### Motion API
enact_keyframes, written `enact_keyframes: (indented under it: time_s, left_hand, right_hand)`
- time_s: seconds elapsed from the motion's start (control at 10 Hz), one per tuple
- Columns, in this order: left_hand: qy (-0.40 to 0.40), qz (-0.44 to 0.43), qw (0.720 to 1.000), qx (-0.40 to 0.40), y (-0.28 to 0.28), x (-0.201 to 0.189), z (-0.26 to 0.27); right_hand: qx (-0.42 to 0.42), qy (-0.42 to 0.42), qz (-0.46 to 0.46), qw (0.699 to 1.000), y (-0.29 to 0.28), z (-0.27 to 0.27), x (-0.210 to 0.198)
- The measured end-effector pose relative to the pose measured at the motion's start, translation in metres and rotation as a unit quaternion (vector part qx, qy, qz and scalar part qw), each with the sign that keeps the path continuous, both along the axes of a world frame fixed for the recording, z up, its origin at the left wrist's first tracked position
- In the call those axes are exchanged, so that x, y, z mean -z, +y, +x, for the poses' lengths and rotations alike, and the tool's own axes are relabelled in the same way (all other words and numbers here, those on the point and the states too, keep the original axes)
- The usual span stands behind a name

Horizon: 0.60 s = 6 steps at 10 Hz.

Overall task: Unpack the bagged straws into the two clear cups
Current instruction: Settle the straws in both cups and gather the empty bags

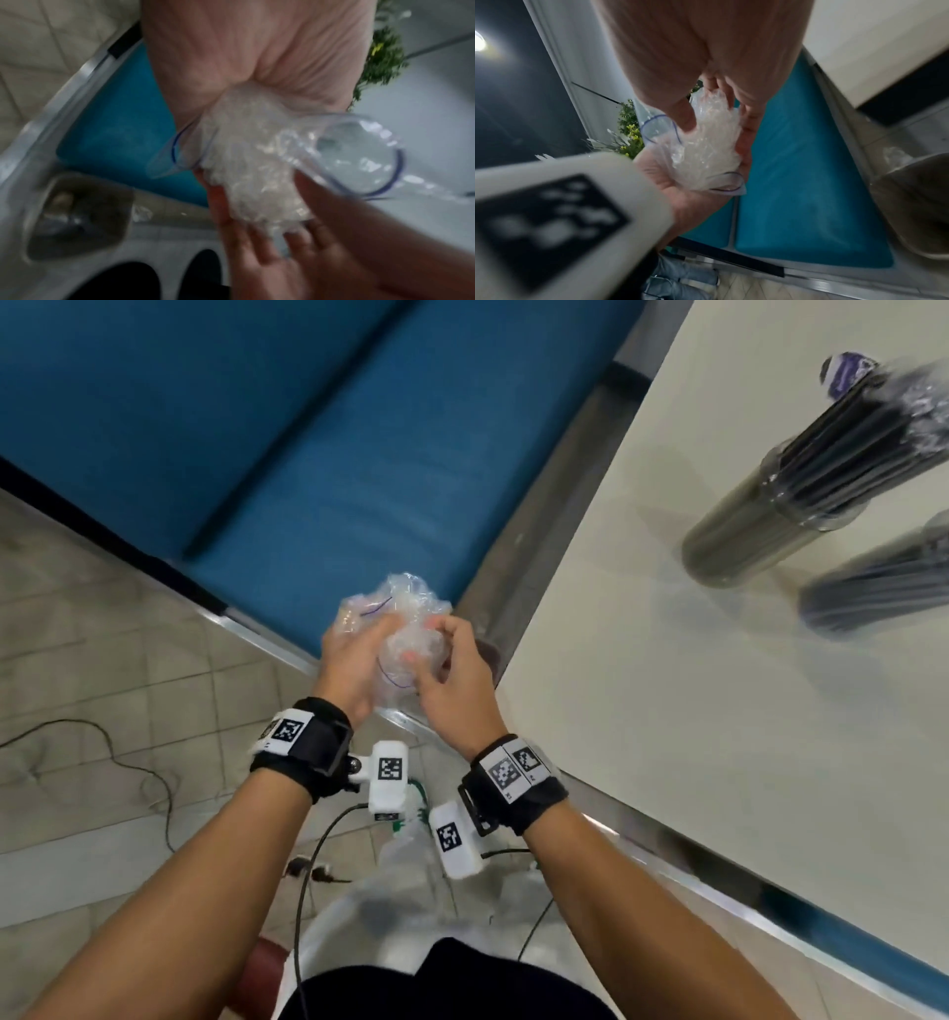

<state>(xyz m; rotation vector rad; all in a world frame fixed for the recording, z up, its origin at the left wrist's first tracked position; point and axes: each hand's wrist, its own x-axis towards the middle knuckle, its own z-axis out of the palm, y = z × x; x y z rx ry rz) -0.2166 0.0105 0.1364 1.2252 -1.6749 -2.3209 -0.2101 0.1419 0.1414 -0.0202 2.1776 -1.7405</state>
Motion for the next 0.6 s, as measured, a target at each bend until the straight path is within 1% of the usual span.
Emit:
enact_keyframes:
  time_s: [0.1, 0.2, 0.3, 0.4, 0.5, 0.6]
  left_hand:
    - [-0.022, -0.053, 0.998, 0.013, -0.026, 0.030, -0.014]
    - [-0.047, -0.150, 0.986, 0.055, -0.038, 0.067, -0.030]
    - [-0.068, -0.240, 0.960, 0.128, -0.036, 0.111, -0.040]
    - [-0.073, -0.309, 0.924, 0.212, -0.017, 0.172, -0.042]
    - [-0.040, -0.356, 0.883, 0.305, 0.014, 0.236, -0.044]
    - [-0.051, -0.394, 0.843, 0.364, 0.037, 0.296, -0.049]
  right_hand:
    - [-0.016, -0.014, 0.011, 1.000, -0.023, 0.008, 0.022]
    - [0.021, -0.054, 0.017, 0.998, -0.033, 0.016, 0.057]
    - [0.043, -0.121, 0.038, 0.991, -0.020, 0.023, 0.099]
    - [0.002, -0.190, 0.104, 0.976, 0.004, 0.039, 0.160]
    - [-0.004, -0.268, 0.147, 0.952, 0.039, 0.057, 0.215]
    - [-0.029, -0.309, 0.160, 0.937, 0.068, 0.062, 0.253]
